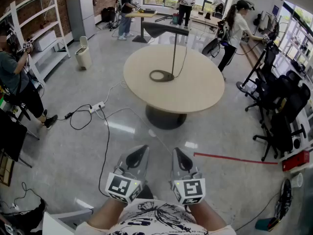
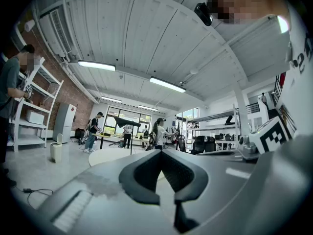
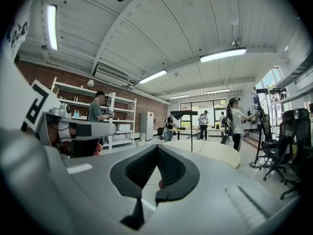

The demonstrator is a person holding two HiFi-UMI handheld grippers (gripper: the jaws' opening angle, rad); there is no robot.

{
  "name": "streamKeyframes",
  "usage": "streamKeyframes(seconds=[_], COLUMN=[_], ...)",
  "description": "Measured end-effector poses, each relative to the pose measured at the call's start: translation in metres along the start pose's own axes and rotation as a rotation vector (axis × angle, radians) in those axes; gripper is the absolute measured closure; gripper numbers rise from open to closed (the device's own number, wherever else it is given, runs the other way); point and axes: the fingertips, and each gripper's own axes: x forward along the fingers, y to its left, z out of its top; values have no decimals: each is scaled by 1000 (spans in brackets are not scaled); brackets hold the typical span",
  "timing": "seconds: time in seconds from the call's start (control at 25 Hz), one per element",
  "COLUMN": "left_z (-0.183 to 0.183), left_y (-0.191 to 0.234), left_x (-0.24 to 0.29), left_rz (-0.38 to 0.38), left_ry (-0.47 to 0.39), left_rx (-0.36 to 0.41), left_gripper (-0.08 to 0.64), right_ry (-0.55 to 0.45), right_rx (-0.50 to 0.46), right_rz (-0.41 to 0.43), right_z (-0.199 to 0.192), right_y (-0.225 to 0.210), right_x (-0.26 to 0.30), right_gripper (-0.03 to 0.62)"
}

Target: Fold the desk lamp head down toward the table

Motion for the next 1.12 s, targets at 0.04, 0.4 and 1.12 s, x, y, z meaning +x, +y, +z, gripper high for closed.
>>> streamKeyframes(seconds=[0.04, 0.4, 1.12], left_z=[0, -2, -18], left_y=[-1, -4, 21], left_x=[0, -2, 14], left_rz=[2, 10, 50], left_ry=[3, 3, 50], left_rx=[2, 3, -3], left_gripper=[555, 555, 555], right_ry=[2, 4, 75], right_rx=[2, -1, 52], right_rz=[-1, -18, -31], right_z=[0, -1, -29], right_y=[0, -8, -24], right_x=[-1, -7, 19], right_gripper=[584, 584, 584])
